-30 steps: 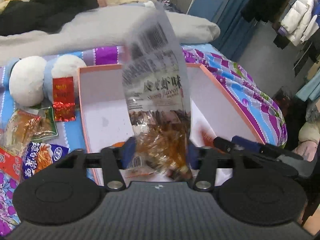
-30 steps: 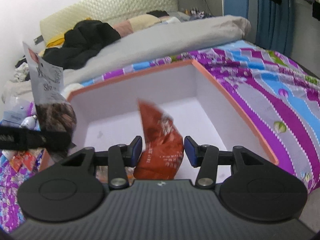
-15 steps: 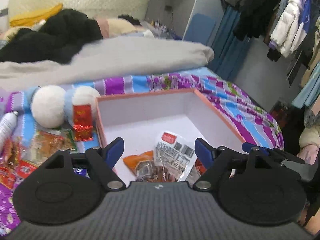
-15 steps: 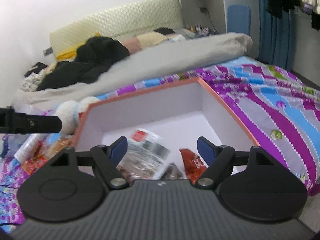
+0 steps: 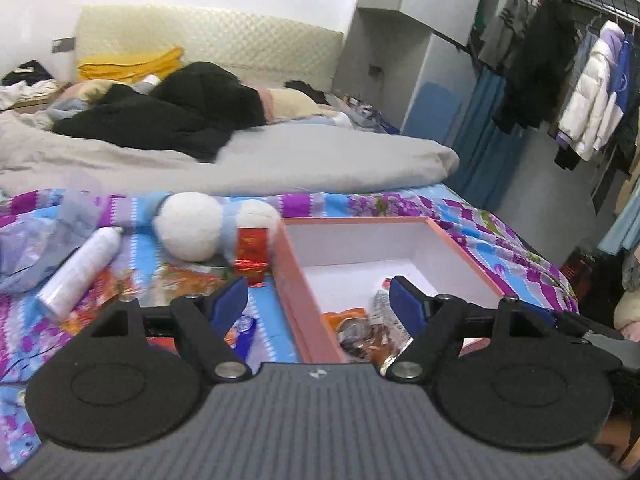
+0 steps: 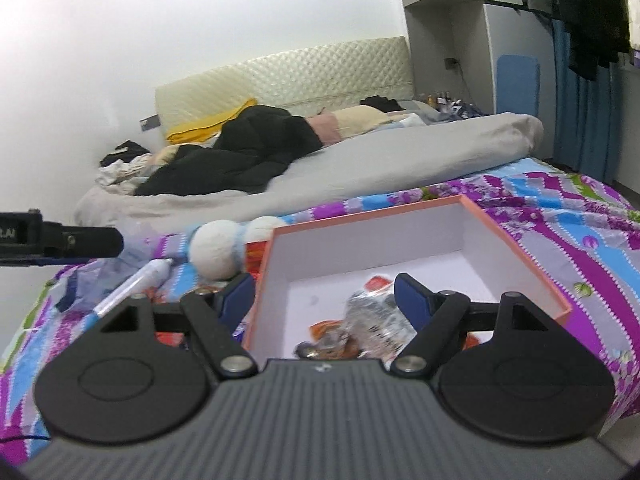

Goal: Organize snacks
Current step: 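Open the left gripper to drop the shrimp packet into the pink box, then move both grippers back over the snack pile on the quilt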

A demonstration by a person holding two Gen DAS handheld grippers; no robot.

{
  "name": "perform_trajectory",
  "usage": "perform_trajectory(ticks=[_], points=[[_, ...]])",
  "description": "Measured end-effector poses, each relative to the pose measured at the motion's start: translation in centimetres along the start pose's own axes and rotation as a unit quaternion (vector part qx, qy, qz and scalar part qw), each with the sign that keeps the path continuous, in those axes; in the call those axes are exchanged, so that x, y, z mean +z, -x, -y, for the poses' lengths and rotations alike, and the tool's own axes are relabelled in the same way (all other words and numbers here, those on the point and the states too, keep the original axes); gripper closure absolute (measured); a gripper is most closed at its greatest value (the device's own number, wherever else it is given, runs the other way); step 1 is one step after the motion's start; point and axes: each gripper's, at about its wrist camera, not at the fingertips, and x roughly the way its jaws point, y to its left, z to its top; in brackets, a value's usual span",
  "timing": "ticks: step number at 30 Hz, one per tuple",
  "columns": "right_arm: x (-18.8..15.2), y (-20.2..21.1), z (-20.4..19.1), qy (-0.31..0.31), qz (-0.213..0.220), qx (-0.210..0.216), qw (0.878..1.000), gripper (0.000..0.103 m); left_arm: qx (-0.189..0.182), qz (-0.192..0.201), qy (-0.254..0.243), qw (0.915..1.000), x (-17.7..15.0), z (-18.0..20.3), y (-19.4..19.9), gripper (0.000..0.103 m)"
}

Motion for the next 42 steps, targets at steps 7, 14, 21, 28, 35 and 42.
perform_trajectory(ticks=[7, 14, 21, 28, 35, 42], points=[[-2.6, 1.7, -4.4, 0.02, -0.011, 0.042, 0.999, 0.025, 0.028, 0.002, 0.013, 0.9995, -3.9, -2.9, 4.3, 0.022], [-6.3, 3.2, -7.3, 0.025, -0.038, 0.071, 0.996, 0.025, 0.044, -0.02, 0.055, 0.9973, -8.1, -5.9, 6.8, 0.022], [-8.9, 3.4, -9.7, 0.046, -0.072, 0.096, 0.992, 0.025, 0.054, -0.041, 0.072, 0.9951, -10.6, -7.7, 6.7, 0.022], [-9.2, 1.9, -11.4, 0.066, -0.078, 0.103, 0.989, 0.025, 0.063, -0.043, 0.093, 0.9928, -10.7, -9.6, 5.1, 0.022], [-8.8, -0.7, -12.7, 0.081, -0.074, 0.104, 0.988, 0.025, 0.069, -0.05, 0.113, 0.9899, -10.6, -12.0, 2.4, 0.022], [-8.3, -4.1, -13.4, 0.105, -0.076, 0.106, 0.986, 0.025, 0.078, -0.052, 0.155, 0.9834, -11.1, -15.7, -1.4, 0.022]])
